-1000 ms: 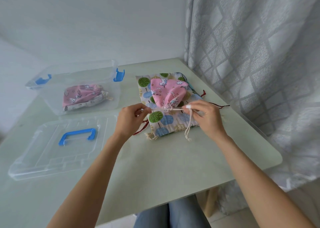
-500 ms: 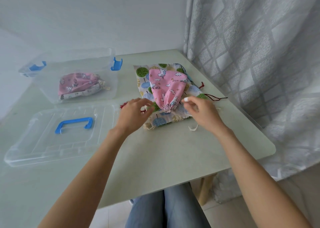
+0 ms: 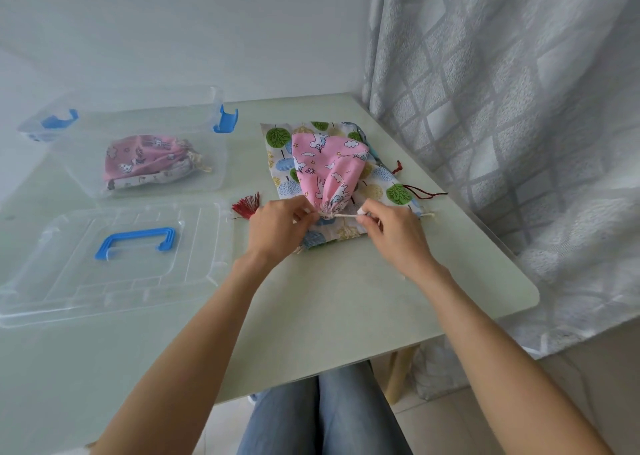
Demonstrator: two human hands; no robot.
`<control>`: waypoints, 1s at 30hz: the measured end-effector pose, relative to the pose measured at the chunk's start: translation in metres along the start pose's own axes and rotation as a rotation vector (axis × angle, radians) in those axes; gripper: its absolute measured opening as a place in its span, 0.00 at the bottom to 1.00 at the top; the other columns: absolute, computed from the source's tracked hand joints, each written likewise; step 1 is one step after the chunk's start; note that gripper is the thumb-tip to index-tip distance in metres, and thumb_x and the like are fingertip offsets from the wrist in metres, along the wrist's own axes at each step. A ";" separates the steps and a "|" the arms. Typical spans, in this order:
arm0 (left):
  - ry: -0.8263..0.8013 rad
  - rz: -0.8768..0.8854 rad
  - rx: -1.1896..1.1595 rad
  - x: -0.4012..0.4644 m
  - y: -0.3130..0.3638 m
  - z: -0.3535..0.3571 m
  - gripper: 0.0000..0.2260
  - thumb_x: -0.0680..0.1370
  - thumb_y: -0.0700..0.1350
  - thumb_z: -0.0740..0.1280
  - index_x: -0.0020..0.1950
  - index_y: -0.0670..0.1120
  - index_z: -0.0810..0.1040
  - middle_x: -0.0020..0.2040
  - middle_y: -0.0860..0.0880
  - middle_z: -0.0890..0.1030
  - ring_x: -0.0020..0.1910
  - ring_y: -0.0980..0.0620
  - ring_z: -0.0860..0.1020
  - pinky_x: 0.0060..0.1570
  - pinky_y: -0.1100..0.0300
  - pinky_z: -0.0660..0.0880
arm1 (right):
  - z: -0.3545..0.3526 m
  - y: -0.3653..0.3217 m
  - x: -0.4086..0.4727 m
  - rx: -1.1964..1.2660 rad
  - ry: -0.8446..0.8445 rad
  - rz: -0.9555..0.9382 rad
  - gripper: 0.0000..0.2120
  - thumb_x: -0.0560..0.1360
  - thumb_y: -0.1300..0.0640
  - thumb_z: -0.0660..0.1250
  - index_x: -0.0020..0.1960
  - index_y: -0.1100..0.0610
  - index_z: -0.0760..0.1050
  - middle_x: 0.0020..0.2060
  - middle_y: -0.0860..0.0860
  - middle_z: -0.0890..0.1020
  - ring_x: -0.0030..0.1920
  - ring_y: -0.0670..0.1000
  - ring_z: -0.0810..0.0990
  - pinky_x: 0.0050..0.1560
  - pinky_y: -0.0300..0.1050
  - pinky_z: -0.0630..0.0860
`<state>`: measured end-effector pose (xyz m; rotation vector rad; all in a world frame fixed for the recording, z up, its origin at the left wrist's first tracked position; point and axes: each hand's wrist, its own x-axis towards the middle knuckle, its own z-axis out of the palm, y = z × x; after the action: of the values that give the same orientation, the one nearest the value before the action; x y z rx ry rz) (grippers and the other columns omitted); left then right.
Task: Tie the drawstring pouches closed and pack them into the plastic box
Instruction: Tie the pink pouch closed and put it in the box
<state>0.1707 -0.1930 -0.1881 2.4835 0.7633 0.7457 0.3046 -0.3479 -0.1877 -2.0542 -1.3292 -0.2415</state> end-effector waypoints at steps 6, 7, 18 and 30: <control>-0.038 -0.008 0.029 -0.007 -0.010 0.002 0.06 0.74 0.52 0.69 0.44 0.51 0.83 0.37 0.51 0.83 0.38 0.49 0.80 0.35 0.59 0.71 | -0.012 -0.002 -0.007 -0.089 -0.129 0.021 0.10 0.75 0.51 0.67 0.39 0.55 0.73 0.30 0.48 0.77 0.33 0.52 0.74 0.32 0.46 0.68; -0.042 -0.006 0.010 -0.009 -0.011 0.003 0.06 0.74 0.53 0.69 0.44 0.52 0.83 0.37 0.51 0.83 0.38 0.49 0.79 0.35 0.59 0.71 | -0.017 -0.004 -0.007 -0.073 -0.114 0.005 0.11 0.74 0.50 0.68 0.37 0.54 0.72 0.31 0.47 0.76 0.33 0.49 0.73 0.32 0.44 0.66; -0.091 0.156 -0.195 -0.022 -0.011 -0.011 0.05 0.75 0.49 0.69 0.41 0.50 0.83 0.33 0.58 0.79 0.35 0.58 0.76 0.38 0.62 0.72 | 0.004 -0.045 0.046 0.695 -0.303 0.132 0.08 0.79 0.60 0.61 0.50 0.64 0.77 0.38 0.49 0.81 0.33 0.39 0.76 0.35 0.30 0.71; -0.236 -0.023 -0.733 0.008 -0.007 -0.037 0.07 0.77 0.40 0.65 0.51 0.48 0.81 0.43 0.51 0.84 0.44 0.60 0.79 0.48 0.68 0.74 | 0.037 -0.028 0.063 0.707 -0.335 0.228 0.04 0.78 0.62 0.63 0.50 0.55 0.73 0.36 0.49 0.84 0.38 0.48 0.82 0.42 0.42 0.79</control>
<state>0.1514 -0.1734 -0.1605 1.8433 0.3405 0.5717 0.3026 -0.2708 -0.1733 -1.6391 -1.1258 0.6161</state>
